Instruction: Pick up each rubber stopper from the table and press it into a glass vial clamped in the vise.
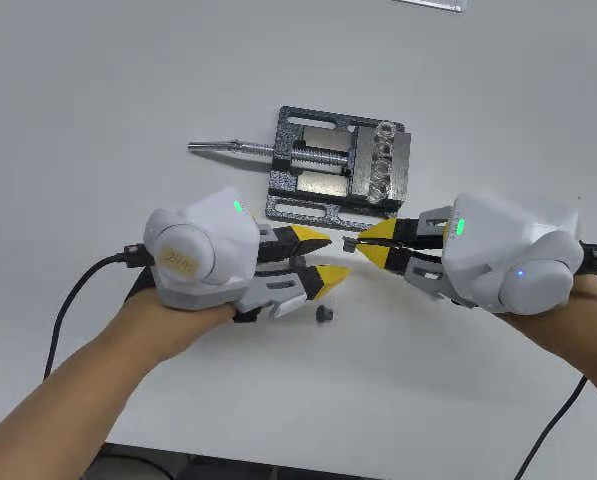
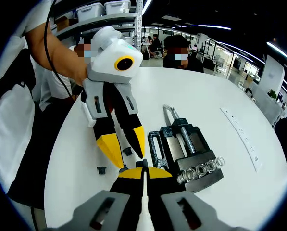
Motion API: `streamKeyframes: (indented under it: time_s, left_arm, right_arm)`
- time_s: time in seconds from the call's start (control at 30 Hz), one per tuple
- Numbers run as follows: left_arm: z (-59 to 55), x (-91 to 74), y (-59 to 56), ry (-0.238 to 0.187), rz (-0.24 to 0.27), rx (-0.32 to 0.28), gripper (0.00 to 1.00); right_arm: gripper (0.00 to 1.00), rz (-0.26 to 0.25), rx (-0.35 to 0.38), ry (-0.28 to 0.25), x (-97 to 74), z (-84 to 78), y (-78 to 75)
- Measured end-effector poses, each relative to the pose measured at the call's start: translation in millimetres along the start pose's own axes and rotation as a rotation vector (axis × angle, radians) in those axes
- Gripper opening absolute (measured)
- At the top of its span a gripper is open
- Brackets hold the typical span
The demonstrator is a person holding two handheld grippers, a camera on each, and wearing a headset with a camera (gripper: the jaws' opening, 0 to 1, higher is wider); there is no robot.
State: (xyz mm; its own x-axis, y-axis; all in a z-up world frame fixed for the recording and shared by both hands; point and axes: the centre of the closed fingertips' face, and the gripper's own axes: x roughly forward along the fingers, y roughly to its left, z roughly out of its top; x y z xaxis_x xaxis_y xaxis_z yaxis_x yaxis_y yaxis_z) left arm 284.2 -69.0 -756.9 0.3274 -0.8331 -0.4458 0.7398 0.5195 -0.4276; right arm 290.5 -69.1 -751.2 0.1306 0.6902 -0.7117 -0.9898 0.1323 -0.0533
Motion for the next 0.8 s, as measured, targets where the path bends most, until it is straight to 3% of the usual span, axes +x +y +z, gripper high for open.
streamKeyframes:
  time_s: [0.27, 0.8]
  left_arm:
    - [9.0, 2.9, 8.5, -0.02, 0.03, -0.103, 0.11]
    - [5.2, 6.7, 15.5, -0.005, 0.026, -0.168, 0.05]
  right_arm:
    - [0.01, -0.007, -0.012, -0.008, 2.3, 5.2, -1.9]
    - [0.01, -0.031, -0.023, -0.017, 3.1, 8.2, -8.4]
